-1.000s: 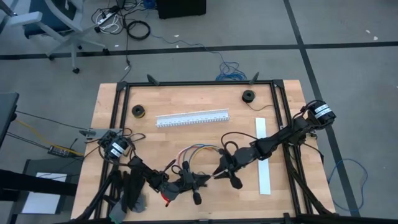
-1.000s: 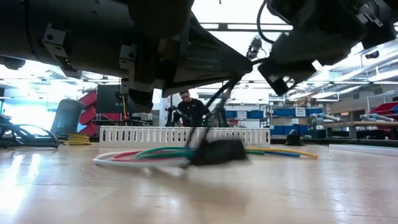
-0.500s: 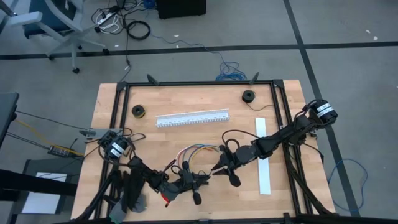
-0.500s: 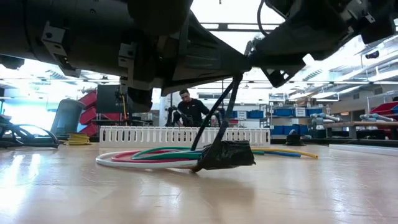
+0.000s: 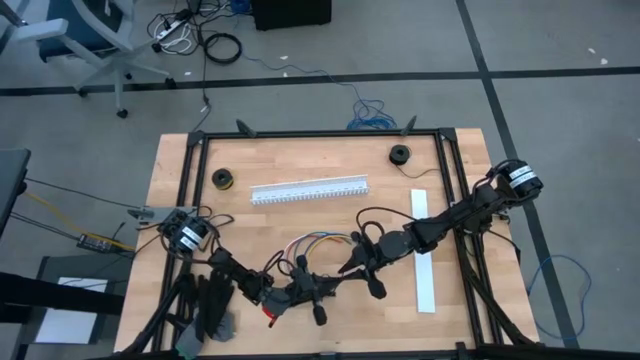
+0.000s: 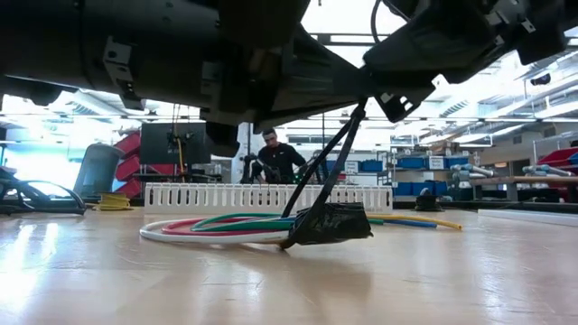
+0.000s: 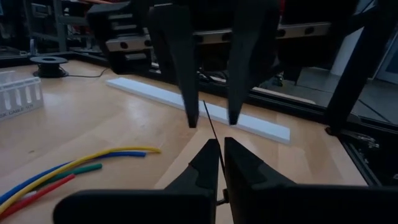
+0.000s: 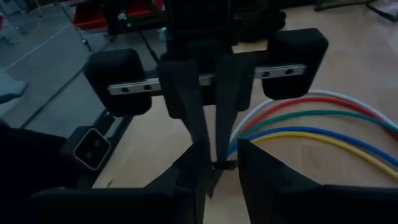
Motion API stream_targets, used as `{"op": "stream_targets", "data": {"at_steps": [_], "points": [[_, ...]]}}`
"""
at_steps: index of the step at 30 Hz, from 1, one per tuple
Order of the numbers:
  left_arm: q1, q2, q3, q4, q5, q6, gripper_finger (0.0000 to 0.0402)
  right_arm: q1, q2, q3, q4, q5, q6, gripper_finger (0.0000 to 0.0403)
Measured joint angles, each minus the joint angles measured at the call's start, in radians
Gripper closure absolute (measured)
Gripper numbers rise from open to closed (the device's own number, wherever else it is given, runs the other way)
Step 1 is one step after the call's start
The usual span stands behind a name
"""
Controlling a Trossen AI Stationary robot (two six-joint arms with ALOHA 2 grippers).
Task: Ziptie cables
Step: Insert zip tie on the cable wire
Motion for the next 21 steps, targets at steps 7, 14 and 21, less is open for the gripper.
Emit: {"op": "stream_targets", "data": {"at_steps": [7, 14, 21], "points": [[0.0, 0.0, 0.0, -0.001, 0.0, -0.001, 0.0401, 0.001, 0.0, 0.0, -0.073, -0.018, 0.015, 0.0362], [0.0, 0.0, 0.0, -0.001, 0.0, -0.002, 0.0402, 0.001, 0.001, 0.0, -0.014, -0.024, 0.0, 0.0384], [0.0, 0.0, 0.0, -0.001, 0.0, -0.002, 0.0402, 0.0, 0.001, 0.0, -0.02, -0.026, -0.001, 0.0387]]}}
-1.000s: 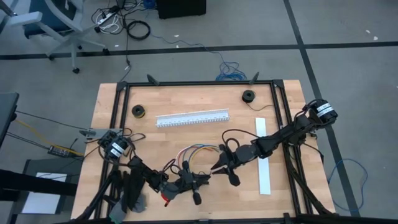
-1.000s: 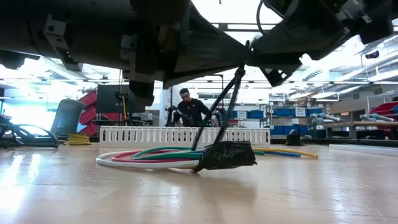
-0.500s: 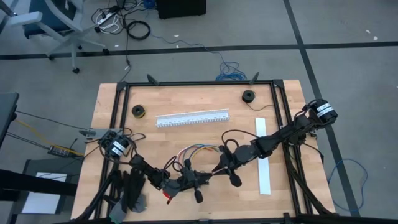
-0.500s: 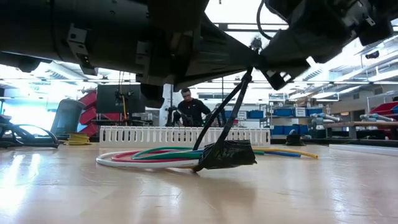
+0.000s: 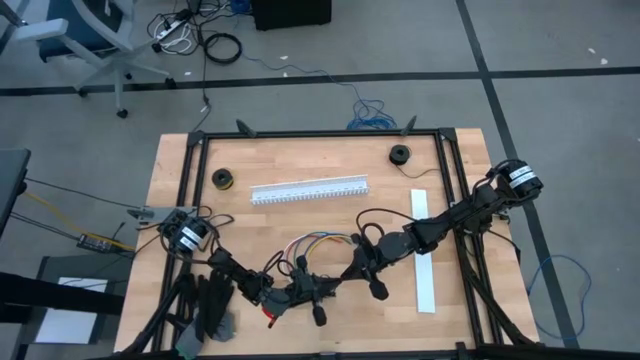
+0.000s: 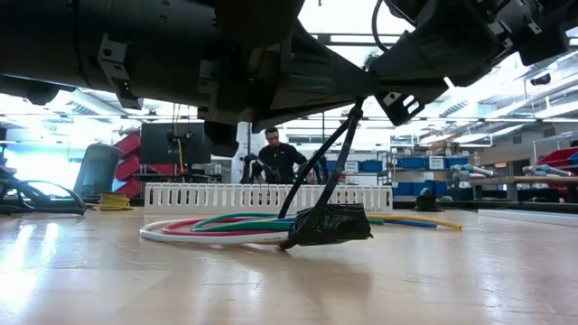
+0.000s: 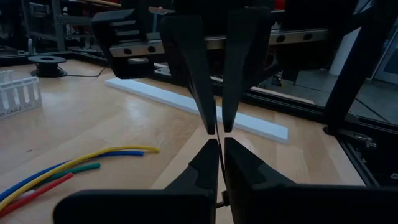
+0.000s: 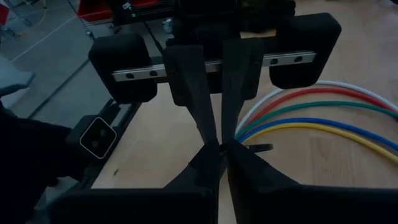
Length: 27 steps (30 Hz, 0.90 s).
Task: Ziptie cables
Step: Insert zip tie on the cable wire
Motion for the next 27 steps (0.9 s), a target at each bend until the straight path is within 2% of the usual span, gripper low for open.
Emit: {"op": "stream_targets", "data": {"at_steps": [12, 27], "points": [[0.0, 0.0, 0.0, 0.0, 0.0, 0.0, 0.0402, -0.011, 0.0, 0.0, -0.006, 0.001, -0.001, 0.0402], [-0.019, -0.001, 0.0, -0.014, -0.003, -0.025, 0.0401, -0.008, 0.0, 0.0, 0.001, 0.079, -0.013, 0.0403]]}}
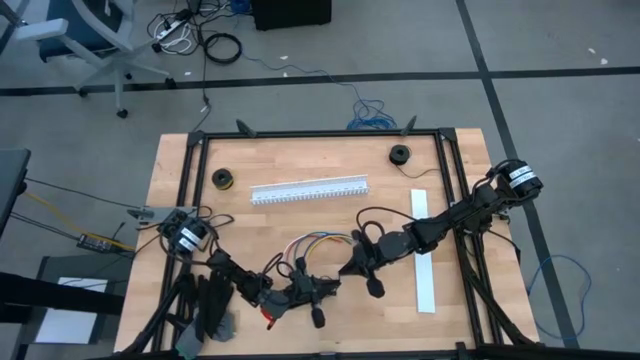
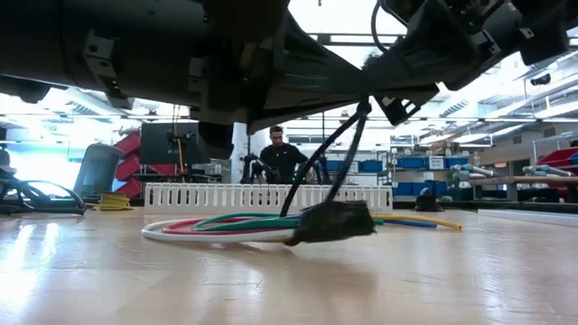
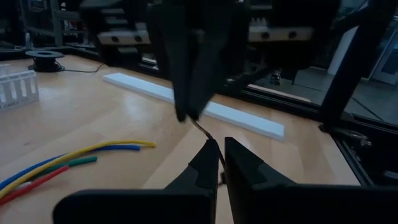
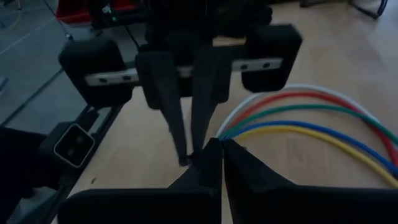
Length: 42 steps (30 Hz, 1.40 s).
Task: Ziptie cables
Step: Insert zip tie on the cable wire
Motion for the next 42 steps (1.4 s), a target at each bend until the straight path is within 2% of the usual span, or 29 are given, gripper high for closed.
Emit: {"op": "stream_targets", "data": {"at_steps": [4, 15, 22, 28, 31, 35, 39, 42], "points": [[-0.015, 0.0, 0.0, -0.032, 0.007, -0.034, 0.0401, 0.0, 0.0, 0.0, 0.034, 0.015, -0.008, 0.0403], [-0.017, 0.0, 0.0, -0.224, 0.014, -0.247, 0.0402, -0.001, 0.0, 0.0, 0.105, 0.014, -0.013, 0.0402], [-0.022, 0.0, 0.0, -0.166, 0.01, -0.18, 0.0402, 0.004, 0.0, 0.0, 0.1, 0.024, -0.005, 0.0402], [-0.022, 0.0, 0.0, -0.173, -0.038, -0.176, 0.0402, 0.024, -0.033, 0.0, 0.107, 0.03, -0.045, 0.0402], [-0.022, 0.0, 0.0, -0.173, -0.048, -0.172, 0.0402, 0.048, -0.088, 0.0, 0.046, 0.093, -0.073, 0.0402], [-0.022, 0.0, 0.0, -0.164, -0.049, -0.166, 0.0402, 0.114, -0.202, 0.0, -0.12, 0.254, -0.07, 0.0402], [-0.022, 0.0, 0.0, -0.071, -0.05, -0.092, 0.0402, 0.189, -0.293, 0.0, -0.374, 0.377, 0.082, 0.0402], [-0.022, 0.0, 0.0, 0.006, -0.049, -0.023, 0.0402, 0.23, -0.295, 0.0, -0.493, 0.419, 0.207, 0.0402]]}}
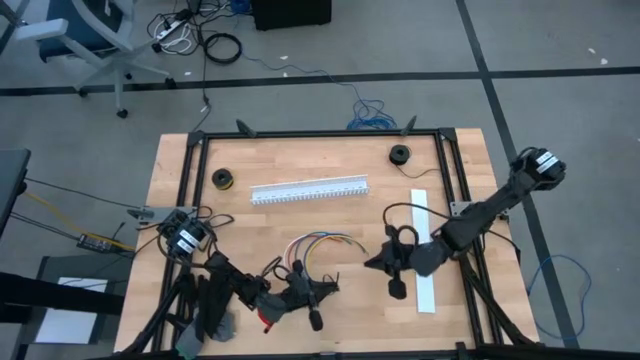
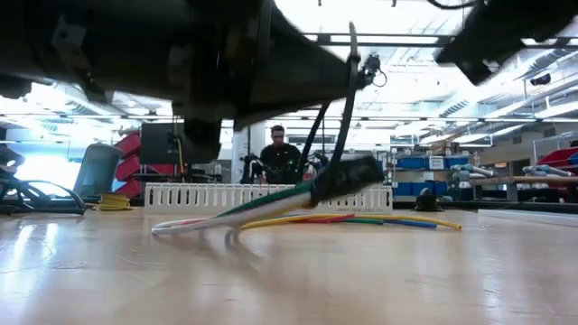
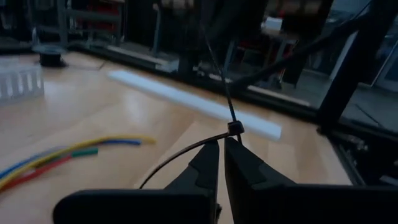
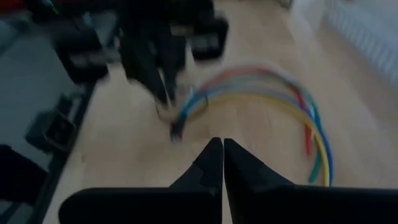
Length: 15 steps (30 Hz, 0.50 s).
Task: Ziptie cables
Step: Insert zip tie on the cable wire
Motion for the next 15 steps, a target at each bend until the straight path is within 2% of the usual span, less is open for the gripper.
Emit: {"op": "stream_targets", "data": {"at_steps": [3, 5, 10, 15], "points": [[0.002, 0.0, 0.0, 0.036, 0.017, 0.023, 0.0402, 0.013, 0.078, 0.0, 0.021, 0.016, 0.076, 0.0403], [0.002, 0.0, 0.0, 0.036, 0.017, 0.025, 0.0402, 0.014, 0.164, 0.0, 0.109, 0.02, 0.079, 0.0403], [0.002, 0.0, 0.0, 0.036, 0.018, 0.013, 0.0402, -0.007, 0.381, 0.0, 0.483, 0.022, -0.058, 0.0402], [-0.006, 0.0, 0.0, 0.025, 0.017, -0.002, 0.0402, -0.026, 0.477, 0.0, 0.721, 0.026, -0.148, 0.0398]]}}
